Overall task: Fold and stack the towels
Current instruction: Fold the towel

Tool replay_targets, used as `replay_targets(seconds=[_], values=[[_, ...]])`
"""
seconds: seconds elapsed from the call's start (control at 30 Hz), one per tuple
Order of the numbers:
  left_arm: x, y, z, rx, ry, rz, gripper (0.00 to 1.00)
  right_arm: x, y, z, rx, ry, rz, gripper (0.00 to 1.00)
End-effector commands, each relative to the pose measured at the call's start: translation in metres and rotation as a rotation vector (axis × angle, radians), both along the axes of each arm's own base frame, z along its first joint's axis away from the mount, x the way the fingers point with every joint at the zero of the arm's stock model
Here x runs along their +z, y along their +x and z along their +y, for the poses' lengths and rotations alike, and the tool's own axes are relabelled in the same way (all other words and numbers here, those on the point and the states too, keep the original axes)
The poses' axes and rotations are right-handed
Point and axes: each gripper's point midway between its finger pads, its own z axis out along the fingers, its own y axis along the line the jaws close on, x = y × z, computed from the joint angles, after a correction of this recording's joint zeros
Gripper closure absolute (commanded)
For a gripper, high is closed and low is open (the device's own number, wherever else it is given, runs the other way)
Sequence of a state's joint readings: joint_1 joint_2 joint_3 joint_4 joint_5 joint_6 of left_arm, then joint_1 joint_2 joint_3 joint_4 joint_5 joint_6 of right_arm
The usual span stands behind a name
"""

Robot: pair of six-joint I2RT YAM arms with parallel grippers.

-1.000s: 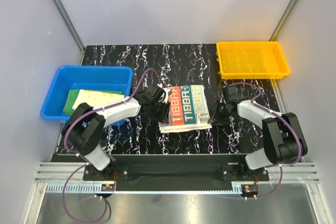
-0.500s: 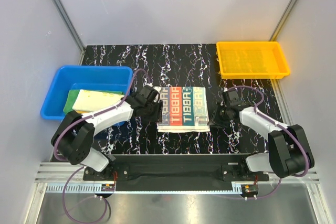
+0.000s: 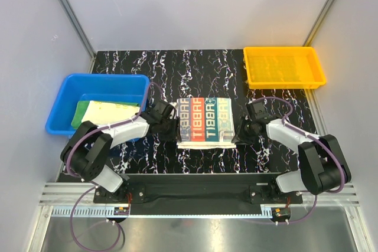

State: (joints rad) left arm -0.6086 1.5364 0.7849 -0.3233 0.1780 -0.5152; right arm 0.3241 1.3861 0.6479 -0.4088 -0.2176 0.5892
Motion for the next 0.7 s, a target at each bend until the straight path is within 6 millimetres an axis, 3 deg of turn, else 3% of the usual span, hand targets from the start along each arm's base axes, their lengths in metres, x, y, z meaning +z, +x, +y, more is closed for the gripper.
replay_targets(seconds=[0.0,0.23,0.53,0.67], values=[[0.001,0.005,-0.011,0.004,-0.065,-0.017,0.58,0.002,0.010,0.004,-0.001,-0.007,-0.048,0.73],[-0.006,0.004,-0.011,0.003,-0.059,-0.005,0.64,-0.002,0.008,0.004,0.010,-0.016,-0.045,0.79],[-0.008,0.002,-0.003,0.018,-0.018,-0.002,0.61,-0.009,0.004,0.001,0.008,-0.041,-0.028,0.81],[-0.014,-0.003,-0.001,0.028,-0.009,0.028,0.68,-0.011,0.003,0.002,0.011,-0.040,-0.026,0.88]])
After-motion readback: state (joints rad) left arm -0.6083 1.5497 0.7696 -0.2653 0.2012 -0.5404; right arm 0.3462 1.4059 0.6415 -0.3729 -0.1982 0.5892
